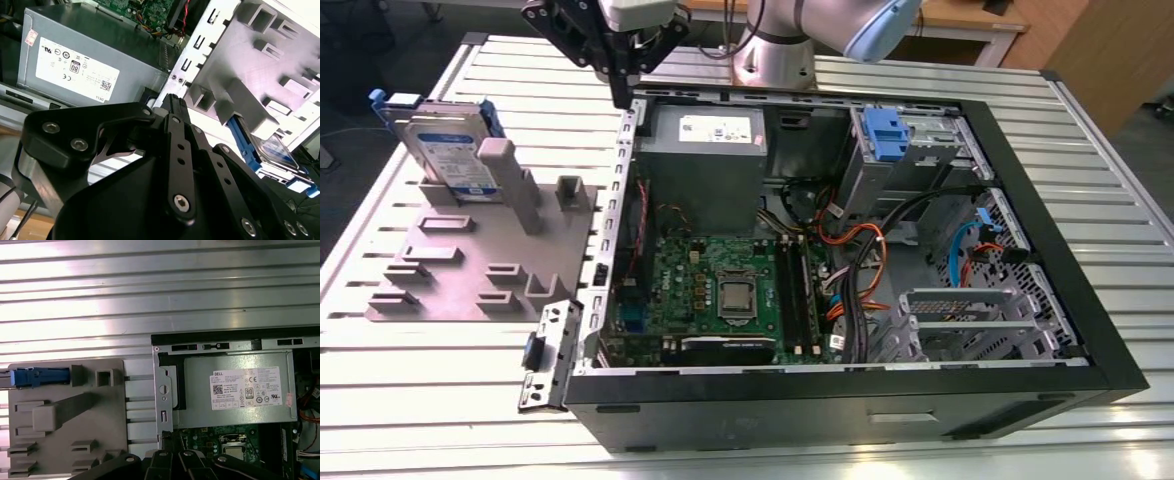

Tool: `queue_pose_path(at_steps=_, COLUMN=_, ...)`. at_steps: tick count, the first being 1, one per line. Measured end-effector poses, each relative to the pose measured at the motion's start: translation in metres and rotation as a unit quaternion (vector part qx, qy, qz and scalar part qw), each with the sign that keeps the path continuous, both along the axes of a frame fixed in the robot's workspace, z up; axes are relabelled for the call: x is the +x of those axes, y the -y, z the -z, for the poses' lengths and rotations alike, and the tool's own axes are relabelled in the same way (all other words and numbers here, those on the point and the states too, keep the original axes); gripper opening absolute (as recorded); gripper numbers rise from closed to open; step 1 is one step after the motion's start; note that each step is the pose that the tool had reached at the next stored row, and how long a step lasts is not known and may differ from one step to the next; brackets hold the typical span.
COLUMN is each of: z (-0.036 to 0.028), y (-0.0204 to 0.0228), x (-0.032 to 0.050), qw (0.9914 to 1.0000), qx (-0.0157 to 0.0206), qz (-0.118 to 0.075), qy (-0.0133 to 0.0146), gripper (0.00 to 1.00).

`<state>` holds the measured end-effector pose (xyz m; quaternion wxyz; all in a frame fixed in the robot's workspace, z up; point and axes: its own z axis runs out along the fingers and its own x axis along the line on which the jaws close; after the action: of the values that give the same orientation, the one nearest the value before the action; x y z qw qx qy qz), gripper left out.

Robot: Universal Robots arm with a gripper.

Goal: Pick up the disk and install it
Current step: 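Reach for the disk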

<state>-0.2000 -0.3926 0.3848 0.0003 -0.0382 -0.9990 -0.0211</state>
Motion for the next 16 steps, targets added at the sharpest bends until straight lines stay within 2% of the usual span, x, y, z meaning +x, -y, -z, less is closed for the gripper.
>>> queue_pose_path(at_steps=5, z=0.0001, y=0.0000, x=-0.0002, qw=1.00000, qx=0.0001, qz=0.000, qy=-0.0001, gripper=0.11)
queue_pose_path(at_steps=11, z=0.0002, y=0.0000, x=-0.0074, qw=1.00000, qx=0.0001, qz=0.000, qy=-0.0001, gripper=0.11)
queue_pose_path(at_steps=16, z=0.0001, y=0.0000, x=-0.0076, qw=1.00000, qx=0.0001, qz=0.000, qy=-0.0001, gripper=0.11)
